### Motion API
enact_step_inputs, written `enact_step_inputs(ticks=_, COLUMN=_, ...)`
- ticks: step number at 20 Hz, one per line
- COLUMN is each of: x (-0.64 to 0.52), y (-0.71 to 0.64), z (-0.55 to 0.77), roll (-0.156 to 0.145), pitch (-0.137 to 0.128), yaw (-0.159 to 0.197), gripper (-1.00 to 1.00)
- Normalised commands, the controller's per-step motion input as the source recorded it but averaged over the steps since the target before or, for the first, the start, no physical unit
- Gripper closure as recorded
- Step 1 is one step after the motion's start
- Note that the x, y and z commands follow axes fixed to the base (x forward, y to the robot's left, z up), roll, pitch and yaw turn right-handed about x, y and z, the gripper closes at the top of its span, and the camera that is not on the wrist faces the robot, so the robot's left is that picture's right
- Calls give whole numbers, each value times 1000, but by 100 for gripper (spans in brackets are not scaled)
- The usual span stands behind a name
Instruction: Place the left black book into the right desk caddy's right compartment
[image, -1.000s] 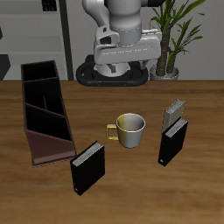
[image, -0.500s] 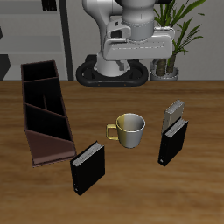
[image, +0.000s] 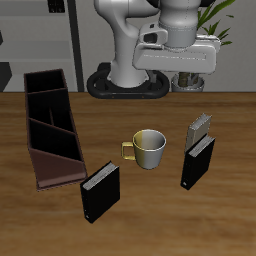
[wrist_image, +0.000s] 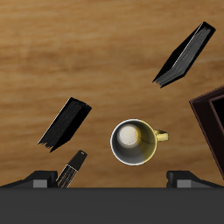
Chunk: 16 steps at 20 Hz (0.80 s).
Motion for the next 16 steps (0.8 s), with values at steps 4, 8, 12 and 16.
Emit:
enact_step_inputs(ticks=4, x=215, y=129, z=-5, roll=-21, pitch=-26, yaw=-69, gripper=-100)
enact_step_inputs(ticks=8, x=233, y=141, z=-174, roll=-39, pitch=-7, yaw=-80, gripper=-100)
enact_step_inputs(ticks=12, x=60, y=255, z=-287, roll=23, pitch=-11, yaw=-66, gripper=-100)
enact_step_inputs(ticks=16, x=-32, y=329, z=-441, roll=44, pitch=-3, yaw=-17, gripper=-100)
